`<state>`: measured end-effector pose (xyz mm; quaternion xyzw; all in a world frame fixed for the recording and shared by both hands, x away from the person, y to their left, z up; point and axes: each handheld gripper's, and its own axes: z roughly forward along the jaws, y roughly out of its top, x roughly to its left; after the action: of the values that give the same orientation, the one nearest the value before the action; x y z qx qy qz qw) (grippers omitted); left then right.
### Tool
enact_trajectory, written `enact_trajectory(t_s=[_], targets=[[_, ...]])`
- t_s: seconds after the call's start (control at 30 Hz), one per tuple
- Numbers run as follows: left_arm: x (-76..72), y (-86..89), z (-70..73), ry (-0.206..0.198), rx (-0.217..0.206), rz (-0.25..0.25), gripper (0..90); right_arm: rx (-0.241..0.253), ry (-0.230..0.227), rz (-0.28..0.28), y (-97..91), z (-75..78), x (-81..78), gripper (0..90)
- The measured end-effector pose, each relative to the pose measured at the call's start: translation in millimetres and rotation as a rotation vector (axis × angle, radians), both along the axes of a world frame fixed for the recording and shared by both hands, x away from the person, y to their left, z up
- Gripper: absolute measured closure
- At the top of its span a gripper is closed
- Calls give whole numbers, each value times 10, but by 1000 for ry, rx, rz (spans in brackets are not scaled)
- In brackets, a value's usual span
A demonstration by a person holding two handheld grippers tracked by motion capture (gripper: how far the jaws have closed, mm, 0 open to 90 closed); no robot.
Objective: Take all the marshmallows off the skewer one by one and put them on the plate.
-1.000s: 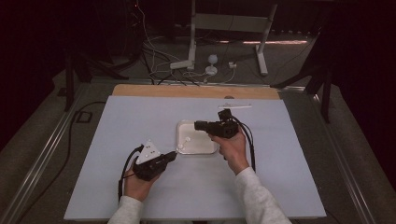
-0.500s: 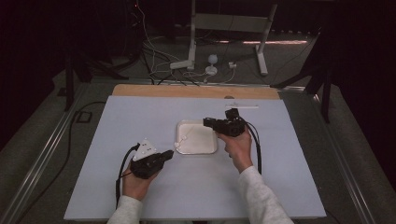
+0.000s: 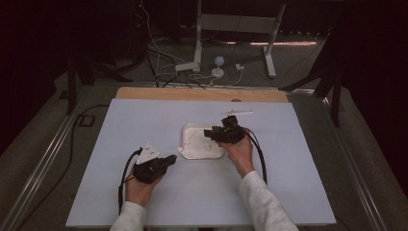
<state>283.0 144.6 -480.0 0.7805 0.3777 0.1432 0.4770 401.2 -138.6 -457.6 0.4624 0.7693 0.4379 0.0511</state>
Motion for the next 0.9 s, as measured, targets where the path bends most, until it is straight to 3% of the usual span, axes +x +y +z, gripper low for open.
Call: enact_trajectory(t_s=[0.03,0.1,0.3,0.5,0.63,0.9], targets=[[1,0,-1,0,-1,1,900,8,1,-4,-9,8,-4,367],[3,2,-3,1,0,3,900,38,5,6,-20,27,-18,294],[7,6,-1,0,-2,8,900,54,-1,43,-16,106,-91,198],[6,12,5,-1,-8,14,900,91,9,76,-13,148,-148,173],[5,10,7,-2,-8,18,900,91,11,95,9,153,-182,179],[-4,11,20,-5,-11,21,900,115,25,185,145,136,-315,287]])
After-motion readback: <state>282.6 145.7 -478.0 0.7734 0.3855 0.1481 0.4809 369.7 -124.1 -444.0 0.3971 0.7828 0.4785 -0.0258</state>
